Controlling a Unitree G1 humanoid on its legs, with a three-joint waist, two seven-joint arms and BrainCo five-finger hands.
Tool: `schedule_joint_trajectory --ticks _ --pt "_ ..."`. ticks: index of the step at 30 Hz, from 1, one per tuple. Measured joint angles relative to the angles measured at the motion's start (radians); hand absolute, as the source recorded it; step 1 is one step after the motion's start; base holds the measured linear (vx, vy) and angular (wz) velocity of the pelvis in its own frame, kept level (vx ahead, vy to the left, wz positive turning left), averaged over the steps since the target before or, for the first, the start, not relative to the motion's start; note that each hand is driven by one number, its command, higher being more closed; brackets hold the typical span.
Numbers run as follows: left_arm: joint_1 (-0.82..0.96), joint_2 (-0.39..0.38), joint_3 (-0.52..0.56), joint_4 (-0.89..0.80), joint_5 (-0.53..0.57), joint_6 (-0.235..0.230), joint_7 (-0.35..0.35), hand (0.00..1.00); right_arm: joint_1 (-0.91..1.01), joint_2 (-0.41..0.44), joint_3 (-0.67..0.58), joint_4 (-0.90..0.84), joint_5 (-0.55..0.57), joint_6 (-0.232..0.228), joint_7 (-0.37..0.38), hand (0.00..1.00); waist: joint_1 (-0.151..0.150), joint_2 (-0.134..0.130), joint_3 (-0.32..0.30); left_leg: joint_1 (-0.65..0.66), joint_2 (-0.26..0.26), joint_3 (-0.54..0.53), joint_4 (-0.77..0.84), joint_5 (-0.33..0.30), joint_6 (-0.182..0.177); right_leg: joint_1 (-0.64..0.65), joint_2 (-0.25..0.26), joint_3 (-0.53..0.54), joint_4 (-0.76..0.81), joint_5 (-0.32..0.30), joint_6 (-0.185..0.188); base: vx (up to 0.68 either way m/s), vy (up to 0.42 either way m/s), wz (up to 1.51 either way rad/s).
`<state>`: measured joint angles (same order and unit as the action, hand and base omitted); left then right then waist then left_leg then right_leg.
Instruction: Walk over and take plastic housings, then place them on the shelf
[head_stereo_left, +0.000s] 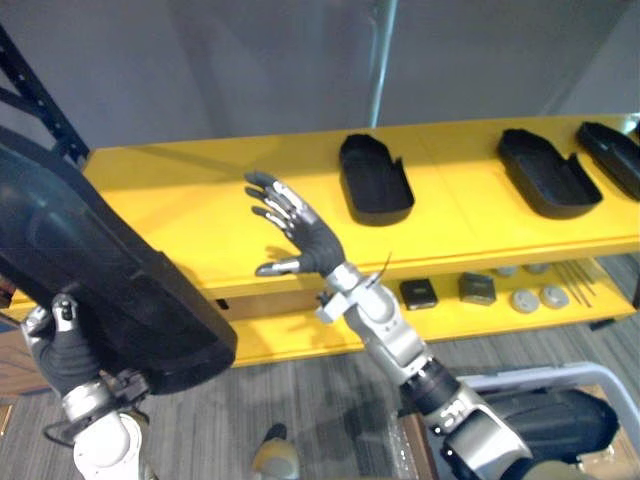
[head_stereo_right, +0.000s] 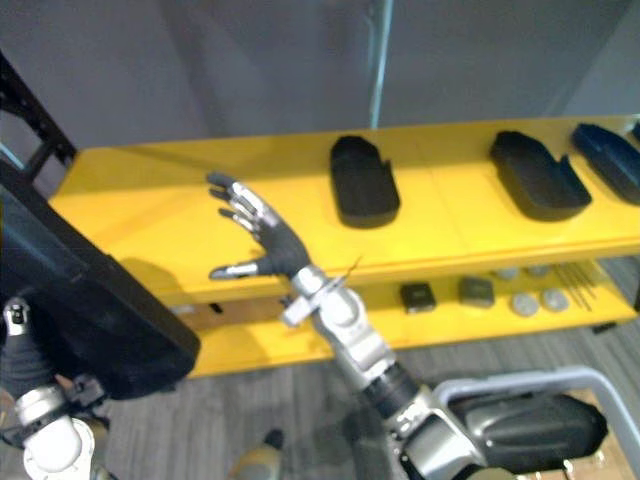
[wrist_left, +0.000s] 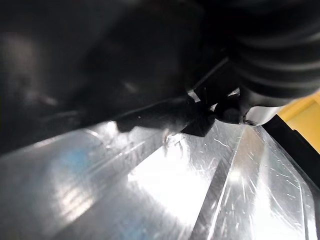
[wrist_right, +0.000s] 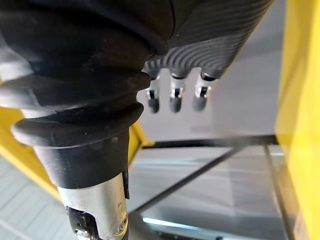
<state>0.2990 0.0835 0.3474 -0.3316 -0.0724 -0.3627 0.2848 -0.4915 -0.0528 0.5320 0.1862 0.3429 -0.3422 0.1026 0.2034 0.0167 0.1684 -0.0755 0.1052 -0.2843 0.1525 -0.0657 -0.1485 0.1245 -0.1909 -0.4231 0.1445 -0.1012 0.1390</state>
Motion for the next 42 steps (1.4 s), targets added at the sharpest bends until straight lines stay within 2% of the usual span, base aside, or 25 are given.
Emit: schedule_joint_trajectory --ticks 2,4,7,9,11,12,14,16,20,22,24,25,27,28,30,33,35,36,38,40,41,42 --pt "0.0 -0.011 -0.025 0.001 -0.042 -0.009 -0.074 1.0 0.068 -0.005 -0.068 -0.004 -0.045 0.0 -0.024 0.0 0.002 0.001 0.001 -0.001 -0.006 -0.009 -0.011 0.015 0.007 0.016 -0.002 -0.032 0.004 -0.023 -0.007 0.01 -0.036 0.64" --pt "0.0 -0.012 -0.026 0.003 -0.045 -0.009 -0.096 1.0 0.124 -0.026 -0.106 -0.013 -0.056 0.0 -0.03 0.0 0.0 0.006 0.003 -0.003 -0.006 -0.006 -0.013 0.02 0.012 0.013 -0.006 -0.039 0.021 -0.036 -0.01 -0.02 -0.011 0.2" --pt "-0.011 -0.007 -0.038 0.01 -0.048 -0.009 -0.093 1.0 0.166 -0.083 -0.139 -0.02 -0.055 -0.002 -0.034 0.0 -0.012 0.015 0.01 -0.015 0.0 0.024 -0.008 0.023 0.013 -0.046 -0.017 0.008 0.081 -0.055 -0.012 -0.05 0.019 -0.27" --pt "-0.046 0.0 -0.058 0.031 -0.044 -0.005 -0.086 1.0 0.164 -0.081 -0.158 -0.023 -0.053 -0.009 -0.041 0.0 -0.029 0.019 0.02 -0.017 0.006 0.049 -0.006 0.025 0.01 -0.076 -0.02 0.04 0.109 -0.052 -0.01 -0.05 0.018 -0.46" --pt "-0.094 0.026 -0.096 0.041 -0.044 -0.005 -0.066 1.0 0.163 -0.081 -0.168 -0.04 -0.069 -0.028 -0.072 0.0 -0.039 0.015 0.034 -0.02 0.011 0.073 -0.007 0.027 0.007 -0.112 -0.022 0.073 0.129 -0.051 -0.01 -0.09 0.01 -0.37" --pt "-0.139 0.042 -0.115 0.041 -0.035 -0.006 -0.053 1.0 0.162 -0.08 -0.184 -0.076 -0.098 -0.04 -0.107 0.0 -0.057 0.015 0.055 -0.027 0.011 0.076 -0.009 0.031 0.001 -0.128 -0.025 0.078 0.134 -0.051 -0.014 -0.14 0.013 -0.23" --pt "-0.221 0.07 -0.137 0.056 -0.004 -0.006 -0.01 1.0 0.154 -0.079 -0.237 -0.134 -0.178 -0.05 -0.184 0.0 -0.07 0.01 0.088 -0.034 0.011 0.102 -0.028 0.045 0.008 -0.168 -0.028 0.106 0.146 -0.045 -0.017 -0.13 0.014 -0.3" --pt "-0.314 0.093 -0.14 0.094 0.036 0.003 0.047 1.0 0.153 -0.066 -0.349 -0.202 -0.26 -0.054 -0.281 0.0 -0.092 0.006 0.106 -0.049 0.002 0.137 -0.053 0.068 0.008 -0.222 -0.036 0.153 0.151 -0.026 -0.012 -0.07 0.031 -0.37" --pt "-0.362 0.138 -0.134 0.125 0.064 0.069 0.115 1.0 0.232 -0.098 -0.504 -0.324 -0.258 -0.03 -0.316 0.0 -0.14 0.004 0.109 -0.045 -0.003 0.185 -0.075 0.078 0.011 -0.251 -0.039 0.203 0.139 0.0 0.003 0.02 0.029 -0.31" --pt "-0.358 0.146 -0.124 0.123 0.08 0.094 0.142 1.0 0.354 -0.138 -0.589 -0.371 -0.249 -0.024 -0.315 0.0 -0.17 0.004 0.109 -0.042 0.0 0.199 -0.08 0.078 0.011 -0.262 -0.037 0.216 0.138 0.004 0.003 0.06 -0.006 -0.2" --pt "-0.339 0.141 -0.124 0.112 0.079 0.107 0.151 1.0 0.429 -0.145 -0.637 -0.37 -0.234 -0.021 -0.3 0.0 -0.177 0.005 0.109 -0.023 0.007 0.221 -0.096 0.078 0.011 -0.265 -0.031 0.234 0.137 0.004 0.003 0.05 -0.027 -0.3" --pt "-0.303 0.138 -0.123 0.093 0.079 0.116 0.157 1.0 0.493 -0.145 -0.669 -0.371 -0.229 -0.029 -0.289 0.0 -0.198 0.009 0.111 -0.008 0.008 0.234 -0.109 0.078 0.011 -0.262 -0.031 0.24 0.136 0.004 0.003 0.05 -0.027 -0.28" --pt "-0.275 0.121 -0.122 0.073 0.079 0.118 0.158 1.0 0.539 -0.144 -0.698 -0.372 -0.218 -0.05 -0.27 0.0 -0.215 0.015 0.115 -0.002 0.008 0.241 -0.115 0.078 0.011 -0.262 -0.031 0.246 0.133 0.004 0.004 0.03 -0.002 -0.14" --pt "-0.259 0.099 -0.122 0.06 0.079 0.118 0.158 1.0 0.573 -0.137 -0.711 -0.371 -0.218 -0.072 -0.259 0.0 -0.221 0.018 0.116 0.006 0.007 0.246 -0.12 0.078 0.011 -0.261 -0.031 0.252 0.132 0.005 0.004 0.01 0.008 -0.06" --pt "-0.256 0.09 -0.122 0.056 0.079 0.118 0.157 1.0 0.585 -0.128 -0.719 -0.372 -0.218 -0.083 -0.257 0.0 -0.221 0.018 0.116 0.008 0.006 0.242 -0.118 0.077 0.011 -0.254 -0.032 0.247 0.133 0.004 0.005 0.0 0.0 0.07" --pt "-0.254 0.086 -0.11 0.055 0.079 0.118 0.142 1.0 0.583 -0.106 -0.72 -0.363 -0.214 -0.085 -0.303 0.0 -0.219 0.002 0.132 0.029 -0.017 0.229 -0.103 0.066 0.019 -0.226 -0.062 0.231 0.174 -0.022 0.006 -0.03 0.03 0.22" --pt "-0.23 0.085 -0.106 0.054 0.079 0.114 0.136 1.0 0.599 -0.079 -0.725 -0.345 -0.214 -0.087 -0.355 0.0 -0.223 -0.007 0.138 0.039 -0.045 0.215 -0.085 0.043 0.032 -0.216 -0.093 0.236 0.232 -0.043 -0.007 -0.05 0.058 0.25" --pt "-0.208 0.086 -0.102 0.045 0.08 0.114 0.128 1.0 0.611 -0.054 -0.732 -0.336 -0.219 -0.087 -0.388 0.0 -0.231 -0.007 0.139 0.048 -0.055 0.205 -0.082 0.039 0.033 -0.212 -0.102 0.253 0.265 -0.046 -0.022 -0.05 0.063 0.32" --pt "-0.165 0.086 -0.083 0.0 0.078 0.114 0.124 1.0 0.659 -0.007 -0.745 -0.336 -0.221 -0.093 -0.407 0.0 -0.235 -0.01 0.139 0.059 -0.056 0.194 -0.093 0.038 0.032 -0.197 -0.091 0.298 0.261 -0.05 -0.049 -0.02 0.039 0.32" --pt "-0.126 0.085 -0.065 -0.055 0.069 0.113 0.121 1.0 0.696 0.04 -0.748 -0.335 -0.233 -0.099 -0.41 0.0 -0.244 -0.013 0.138 0.054 -0.043 0.191 -0.123 0.047 0.031 -0.157 -0.062 0.321 0.171 -0.08 -0.095 0.0 -0.031 0.28" --pt "-0.121 0.084 -0.064 -0.063 0.068 0.113 0.121 1.0 0.694 0.045 -0.748 -0.336 -0.241 -0.101 -0.41 0.0 -0.244 -0.013 0.138 0.052 -0.035 0.199 -0.135 0.049 0.03 -0.156 -0.055 0.321 0.149 -0.075 -0.086 0.0 -0.075 0.1" --pt "-0.111 0.083 -0.066 -0.081 0.051 0.112 0.119 1.0 0.686 0.048 -0.747 -0.336 -0.259 -0.113 -0.418 0.0 -0.243 -0.011 0.138 0.043 -0.01 0.239 -0.154 0.065 0.027 -0.158 -0.043 0.316 0.114 -0.055 -0.053 0.01 -0.094 0.06"
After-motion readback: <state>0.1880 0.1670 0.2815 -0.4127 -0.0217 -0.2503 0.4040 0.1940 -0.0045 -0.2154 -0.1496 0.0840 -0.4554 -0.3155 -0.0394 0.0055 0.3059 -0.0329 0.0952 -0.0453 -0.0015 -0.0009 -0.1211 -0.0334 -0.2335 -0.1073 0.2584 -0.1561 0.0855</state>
